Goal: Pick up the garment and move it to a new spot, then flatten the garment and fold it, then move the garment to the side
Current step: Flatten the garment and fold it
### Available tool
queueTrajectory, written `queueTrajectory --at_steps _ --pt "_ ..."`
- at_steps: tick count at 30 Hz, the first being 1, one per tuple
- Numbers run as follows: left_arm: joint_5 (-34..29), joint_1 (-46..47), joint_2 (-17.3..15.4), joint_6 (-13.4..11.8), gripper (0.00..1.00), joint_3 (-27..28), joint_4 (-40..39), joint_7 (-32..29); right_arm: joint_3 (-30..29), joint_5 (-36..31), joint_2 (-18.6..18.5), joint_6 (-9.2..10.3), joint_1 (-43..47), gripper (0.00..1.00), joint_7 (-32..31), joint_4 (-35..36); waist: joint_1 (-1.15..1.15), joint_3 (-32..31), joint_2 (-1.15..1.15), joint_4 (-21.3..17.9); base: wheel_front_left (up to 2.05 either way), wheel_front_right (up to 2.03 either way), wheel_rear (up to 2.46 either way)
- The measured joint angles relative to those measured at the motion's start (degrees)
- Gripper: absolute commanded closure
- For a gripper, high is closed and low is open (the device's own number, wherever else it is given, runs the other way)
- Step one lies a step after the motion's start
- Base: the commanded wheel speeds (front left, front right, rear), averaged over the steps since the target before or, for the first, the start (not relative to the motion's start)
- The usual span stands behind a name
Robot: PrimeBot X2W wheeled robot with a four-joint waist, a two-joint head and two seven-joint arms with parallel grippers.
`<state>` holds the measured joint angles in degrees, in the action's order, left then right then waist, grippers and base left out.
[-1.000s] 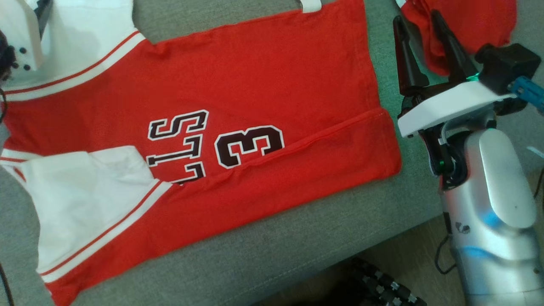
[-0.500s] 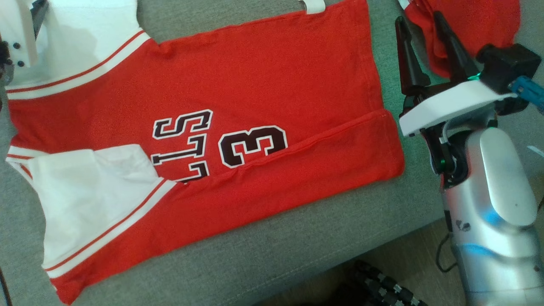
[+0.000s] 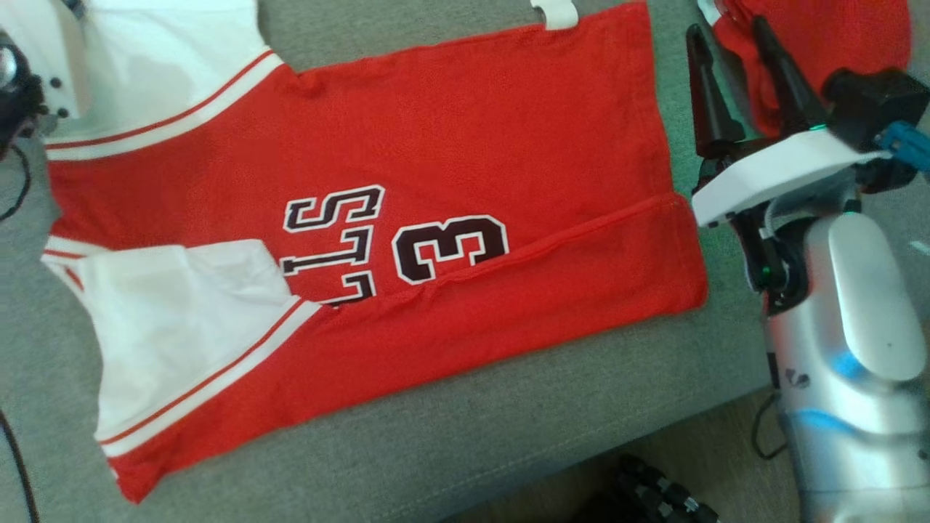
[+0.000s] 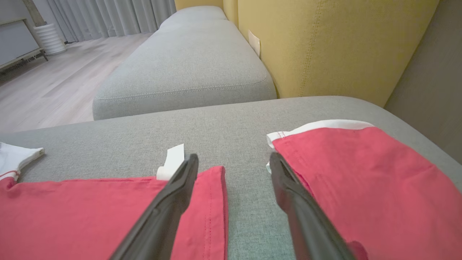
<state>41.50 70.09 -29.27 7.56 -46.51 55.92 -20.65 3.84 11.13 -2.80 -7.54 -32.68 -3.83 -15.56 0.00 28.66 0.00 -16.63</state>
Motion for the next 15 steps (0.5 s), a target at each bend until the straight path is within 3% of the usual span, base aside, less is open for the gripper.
queueTrajectory --at_steps 7,15 --pt "0.0 0.0 1.4 0.0 1.0 -2.6 -3.0 8.9 -1.1 0.0 -2.4 0.0 -3.1 0.0 -3.0 -1.5 0.0 -1.7 0.0 3.3 0.0 0.0 0.0" --pt "-0.4 -0.3 2.0 0.0 1.0 -7.6 -11.3 15.5 0.4 2.2 -9.0 0.0 -5.4 0.0 -10.1 -9.5 0.0 -3.5 0.0 8.9 0.0 0.0 0.0"
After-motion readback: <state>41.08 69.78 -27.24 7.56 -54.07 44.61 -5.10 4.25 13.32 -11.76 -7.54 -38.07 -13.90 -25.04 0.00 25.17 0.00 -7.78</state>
